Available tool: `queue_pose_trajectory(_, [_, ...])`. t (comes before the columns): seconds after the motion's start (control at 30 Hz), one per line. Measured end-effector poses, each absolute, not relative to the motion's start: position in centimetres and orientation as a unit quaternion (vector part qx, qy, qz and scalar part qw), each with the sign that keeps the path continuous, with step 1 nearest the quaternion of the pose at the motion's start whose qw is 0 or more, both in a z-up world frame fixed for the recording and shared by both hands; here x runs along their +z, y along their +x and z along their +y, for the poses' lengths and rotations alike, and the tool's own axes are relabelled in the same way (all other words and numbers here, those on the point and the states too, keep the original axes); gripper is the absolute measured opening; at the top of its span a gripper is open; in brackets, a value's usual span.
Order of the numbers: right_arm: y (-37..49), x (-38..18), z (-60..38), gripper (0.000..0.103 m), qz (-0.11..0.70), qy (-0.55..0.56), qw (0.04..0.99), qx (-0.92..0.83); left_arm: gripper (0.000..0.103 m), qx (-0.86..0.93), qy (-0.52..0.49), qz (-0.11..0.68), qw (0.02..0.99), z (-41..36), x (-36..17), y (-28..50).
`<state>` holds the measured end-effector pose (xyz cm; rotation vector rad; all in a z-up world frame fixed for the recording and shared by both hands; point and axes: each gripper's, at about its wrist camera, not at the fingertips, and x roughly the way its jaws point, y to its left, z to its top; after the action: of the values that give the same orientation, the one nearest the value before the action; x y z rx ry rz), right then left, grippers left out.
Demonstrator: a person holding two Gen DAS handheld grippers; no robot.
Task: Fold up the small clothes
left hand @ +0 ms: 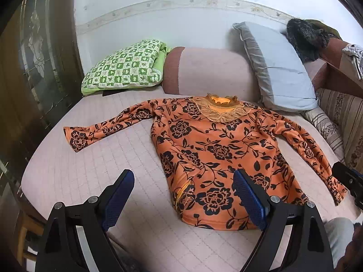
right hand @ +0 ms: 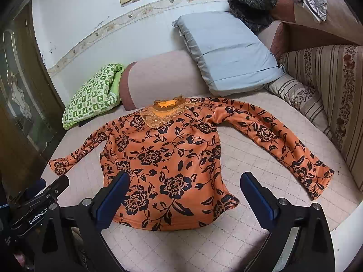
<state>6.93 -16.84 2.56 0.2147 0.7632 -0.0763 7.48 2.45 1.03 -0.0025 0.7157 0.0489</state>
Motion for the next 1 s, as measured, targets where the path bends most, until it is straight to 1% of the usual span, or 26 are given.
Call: queue_pose_trajectory(1.0, [4.4, 4.0, -16.9, 0.098, 0.366, 0.106, 0.924, -0.038, 0.09, 0.022, 0.013, 0.341, 0.94, 1.4, 3.2, 4.9])
